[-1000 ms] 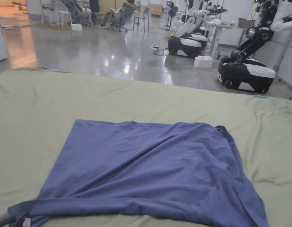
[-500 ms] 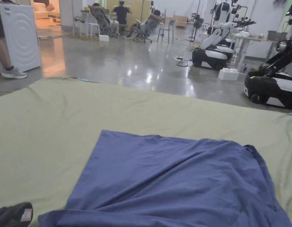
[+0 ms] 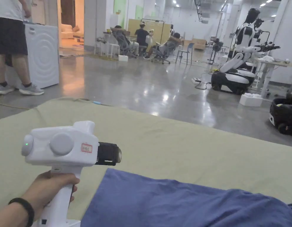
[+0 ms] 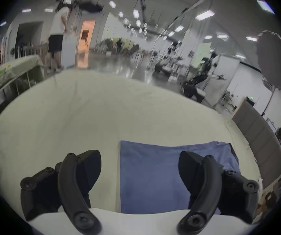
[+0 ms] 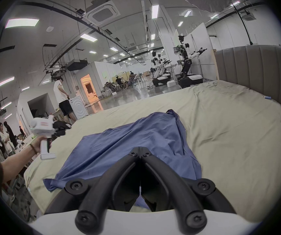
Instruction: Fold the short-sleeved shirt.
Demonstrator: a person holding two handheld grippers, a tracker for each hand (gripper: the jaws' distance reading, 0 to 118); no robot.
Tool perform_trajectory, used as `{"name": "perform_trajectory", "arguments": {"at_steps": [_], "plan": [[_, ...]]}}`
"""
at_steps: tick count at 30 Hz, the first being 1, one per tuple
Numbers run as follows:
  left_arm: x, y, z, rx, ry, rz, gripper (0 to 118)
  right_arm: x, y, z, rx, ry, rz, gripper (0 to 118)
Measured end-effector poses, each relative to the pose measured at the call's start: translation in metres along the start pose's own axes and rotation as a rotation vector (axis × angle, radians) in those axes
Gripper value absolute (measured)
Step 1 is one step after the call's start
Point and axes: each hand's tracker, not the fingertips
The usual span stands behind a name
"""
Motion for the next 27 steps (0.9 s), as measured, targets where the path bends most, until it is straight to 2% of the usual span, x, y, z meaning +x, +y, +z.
{"name": "perform_trajectory", "arguments": {"at_steps": [3,7,10,12,13,14,15,16,17,18,19,20,21,23,24,25,26,27], "plan": [[-0.007,0.013,-0.058,-0.123,0.054,0.006,104,0.003,0.008,-0.018,-0.006,-0.015,0.003,3],[-0.012,0.004,-0.101,-0.187,0.103,-0.056,104,0.011,0.014,-0.036,-0.008,-0.025,0.004,2],[-0.01,-0.005,-0.115,-0.235,0.056,-0.061,103,0.018,0.016,-0.048,-0.025,-0.032,-0.005,3],[0.001,-0.011,-0.114,-0.208,0.1,-0.134,99,0.019,0.016,-0.054,-0.035,-0.046,0.005,3],[0.003,-0.011,-0.114,-0.214,0.1,-0.157,87,0.02,0.017,-0.056,-0.042,-0.049,0.01,3],[0.005,-0.011,-0.112,-0.218,0.101,-0.176,87,0.02,0.017,-0.057,-0.048,-0.049,0.012,3],[0.015,-0.013,-0.106,-0.207,0.108,-0.2,81,0.021,0.017,-0.059,-0.055,-0.046,0.016,3],[0.018,-0.014,-0.102,-0.188,0.107,-0.224,66,0.023,0.018,-0.062,-0.063,-0.042,0.017,2],[0.02,-0.014,-0.099,-0.189,0.067,-0.226,26,0.026,0.02,-0.067,-0.079,-0.043,0.015,3],[0.023,-0.016,-0.097,-0.207,-0.009,-0.19,4,0.03,0.023,-0.075,-0.095,-0.045,0.011,3],[0.03,-0.017,-0.094,-0.214,-0.027,-0.166,4,0.034,0.027,-0.083,-0.101,-0.046,0.01,3],[0.033,-0.019,-0.094,-0.252,-0.122,-0.148,4,0.039,0.033,-0.094,-0.113,-0.054,0.006,2],[0.039,-0.024,-0.094,-0.279,-0.15,-0.163,4,0.044,0.042,-0.109,-0.134,-0.063,-0.004,3],[0.054,-0.034,-0.097,-0.26,-0.078,-0.264,4,0.059,0.059,-0.147,-0.178,-0.045,-0.015,3],[0.057,-0.038,-0.098,-0.253,-0.059,-0.303,4,0.067,0.067,-0.17,-0.182,-0.051,-0.033,9],[0.058,-0.039,-0.098,-0.25,-0.054,-0.307,4,0.074,0.073,-0.191,-0.195,-0.065,-0.044,35],[0.056,-0.038,-0.098,-0.253,-0.06,-0.286,4,0.081,0.079,-0.218,-0.231,-0.106,-0.056,83],[0.055,-0.037,-0.099,-0.255,-0.062,-0.269,4,0.088,0.085,-0.246,-0.286,-0.121,-0.036,106]]}}
